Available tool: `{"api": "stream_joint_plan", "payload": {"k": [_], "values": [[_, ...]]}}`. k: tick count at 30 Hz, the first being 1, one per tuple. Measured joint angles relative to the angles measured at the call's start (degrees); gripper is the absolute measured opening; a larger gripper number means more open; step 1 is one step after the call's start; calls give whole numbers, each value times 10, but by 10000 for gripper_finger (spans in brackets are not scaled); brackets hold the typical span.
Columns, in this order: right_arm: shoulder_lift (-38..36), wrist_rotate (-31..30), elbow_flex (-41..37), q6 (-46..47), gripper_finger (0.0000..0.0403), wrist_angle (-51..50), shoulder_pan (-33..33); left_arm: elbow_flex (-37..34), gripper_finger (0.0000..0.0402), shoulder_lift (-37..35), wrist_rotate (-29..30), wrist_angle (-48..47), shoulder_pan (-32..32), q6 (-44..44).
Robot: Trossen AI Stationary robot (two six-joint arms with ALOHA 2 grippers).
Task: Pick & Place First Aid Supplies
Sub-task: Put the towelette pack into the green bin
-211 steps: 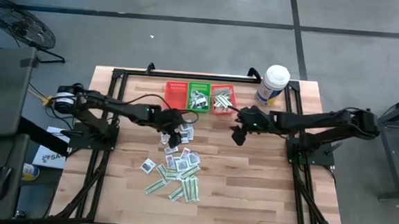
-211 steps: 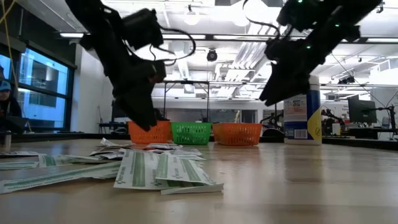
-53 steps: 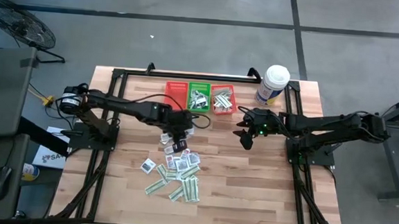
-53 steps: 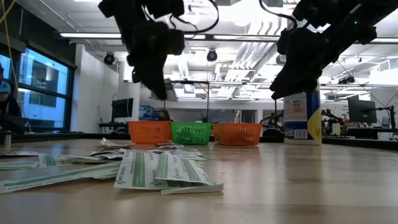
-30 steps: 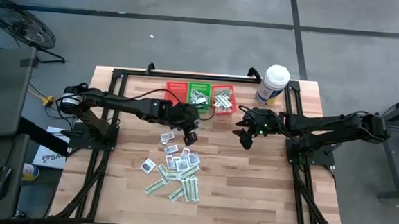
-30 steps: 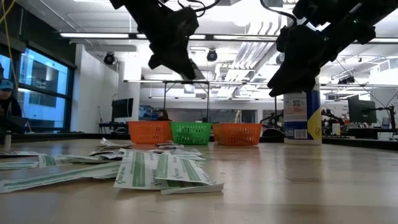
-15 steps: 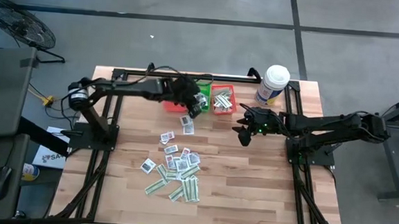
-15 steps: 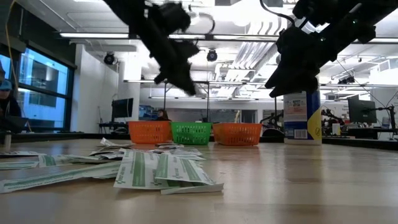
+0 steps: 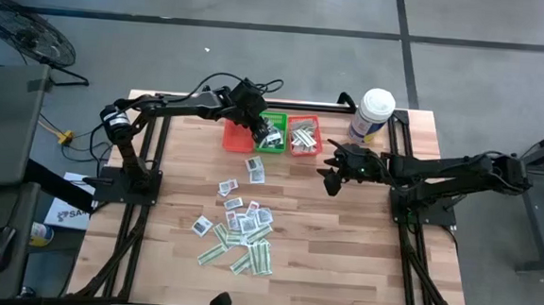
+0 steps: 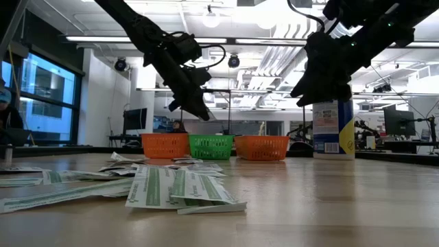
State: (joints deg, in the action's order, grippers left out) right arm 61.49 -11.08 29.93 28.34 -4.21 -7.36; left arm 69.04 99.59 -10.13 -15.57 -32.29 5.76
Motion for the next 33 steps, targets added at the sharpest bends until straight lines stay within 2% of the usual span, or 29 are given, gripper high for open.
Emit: {"api": "stream_joint_plan", "payload": {"k": [5, 14, 20, 25, 33], "values": [[0, -25, 0, 41, 204, 0, -1, 0, 13, 0, 0, 10, 0, -12], [0, -37, 0, 62, 204, 0, -1, 0, 114, 5, -9, 15, 0, -14], [0, -38, 0, 62, 204, 0, -1, 0, 160, 9, -9, 20, 0, -20], [0, -36, 0, 74, 204, 0, -1, 0, 167, 7, -31, 5, 0, -25], [0, -11, -1, 70, 204, 0, 0, 0, 149, -14, -71, -72, 13, -27]]}}
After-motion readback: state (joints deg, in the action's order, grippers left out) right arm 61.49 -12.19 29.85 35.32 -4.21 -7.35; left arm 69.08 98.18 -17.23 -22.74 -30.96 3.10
